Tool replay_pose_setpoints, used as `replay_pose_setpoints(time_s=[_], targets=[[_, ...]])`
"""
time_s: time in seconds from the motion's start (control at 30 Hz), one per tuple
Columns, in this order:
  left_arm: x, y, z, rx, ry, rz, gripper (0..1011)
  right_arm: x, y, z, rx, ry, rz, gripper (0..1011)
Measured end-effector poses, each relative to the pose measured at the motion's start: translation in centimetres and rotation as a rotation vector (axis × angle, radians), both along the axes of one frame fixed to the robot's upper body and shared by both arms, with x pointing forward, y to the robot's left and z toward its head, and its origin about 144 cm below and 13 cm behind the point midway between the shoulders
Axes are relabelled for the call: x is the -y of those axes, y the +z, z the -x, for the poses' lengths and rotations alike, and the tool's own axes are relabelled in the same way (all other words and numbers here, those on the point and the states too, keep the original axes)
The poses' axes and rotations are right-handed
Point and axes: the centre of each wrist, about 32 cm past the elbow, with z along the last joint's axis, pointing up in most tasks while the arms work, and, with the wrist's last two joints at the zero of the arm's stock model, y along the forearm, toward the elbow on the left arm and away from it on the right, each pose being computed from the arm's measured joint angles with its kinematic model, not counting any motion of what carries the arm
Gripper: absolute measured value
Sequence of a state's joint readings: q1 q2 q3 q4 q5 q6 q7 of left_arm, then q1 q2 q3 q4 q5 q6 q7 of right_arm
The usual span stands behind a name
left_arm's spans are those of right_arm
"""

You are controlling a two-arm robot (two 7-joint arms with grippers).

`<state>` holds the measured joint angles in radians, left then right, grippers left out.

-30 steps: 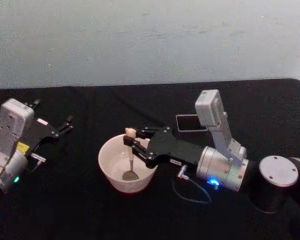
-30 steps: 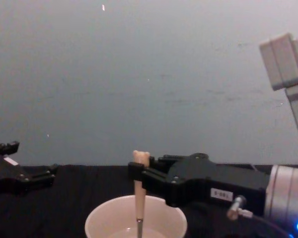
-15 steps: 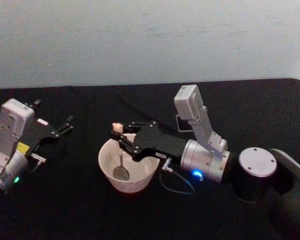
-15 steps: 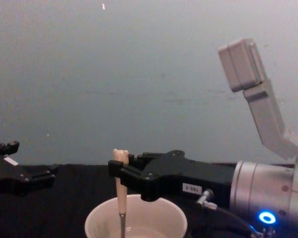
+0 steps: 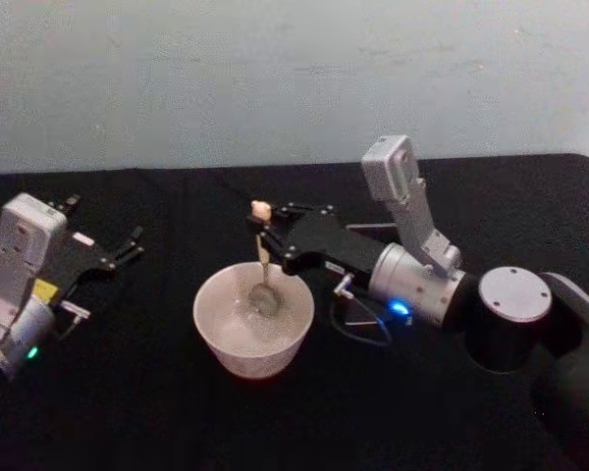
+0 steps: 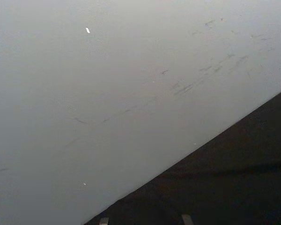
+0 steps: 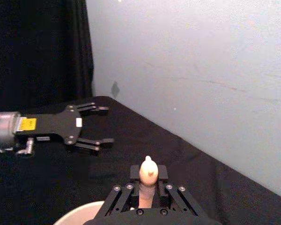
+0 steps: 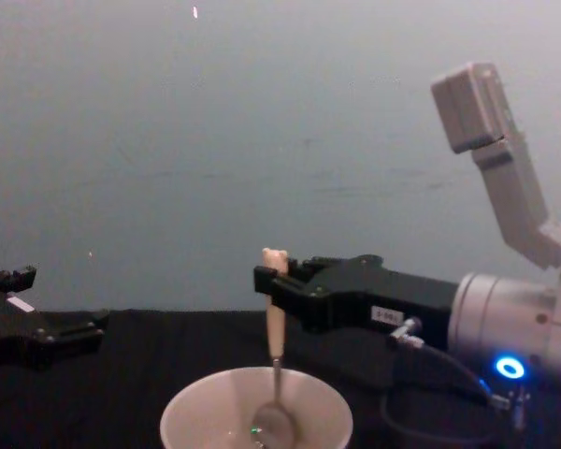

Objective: Pick up the stirring spoon with one hand, stir inside the cup, then place it back in its original position.

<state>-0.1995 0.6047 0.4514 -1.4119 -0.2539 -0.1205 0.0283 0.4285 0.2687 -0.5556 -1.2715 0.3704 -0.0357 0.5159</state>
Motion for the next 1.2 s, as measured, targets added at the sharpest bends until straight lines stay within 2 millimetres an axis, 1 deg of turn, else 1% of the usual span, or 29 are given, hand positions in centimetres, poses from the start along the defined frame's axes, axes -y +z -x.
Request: replay_pose_setpoints(time_s=[0.17, 0.33, 0.37, 0.4, 0.6, 0.73, 0.97, 1.2], targets=[[0.0, 0.0, 0.0, 0.000, 0.000, 0.000, 1001, 1.3, 0.3, 0.5, 0.004, -0.017, 0.012, 214], [0.0, 0.0, 0.0, 0.000, 0.000, 0.000, 1001, 2.2, 0.3, 1.2, 0.000, -0.010, 0.023, 214], [0.0, 0.0, 0.0, 0.000, 0.000, 0.000, 1001, 2.7, 0.2, 1.7, -0.005, -0.003, 0.028, 214], [0.0, 0.0, 0.0, 0.000, 0.000, 0.000, 1001, 2.7, 0.2, 1.7, -0.005, -0.003, 0.028, 214], [0.0, 0.0, 0.0, 0.000, 0.000, 0.000, 1001, 3.4, 0.4, 3.3, -0.013, 0.042, 0.023, 214], [0.0, 0.0, 0.0, 0.000, 0.000, 0.000, 1001, 3.3, 0.5, 3.9, -0.016, 0.072, 0.014, 214], [0.0, 0.0, 0.0, 0.000, 0.000, 0.000, 1001, 2.2, 0.5, 4.8, -0.023, 0.133, -0.001, 214], [0.0, 0.0, 0.0, 0.000, 0.000, 0.000, 1001, 1.0, 0.6, 4.5, -0.019, 0.158, -0.008, 214]])
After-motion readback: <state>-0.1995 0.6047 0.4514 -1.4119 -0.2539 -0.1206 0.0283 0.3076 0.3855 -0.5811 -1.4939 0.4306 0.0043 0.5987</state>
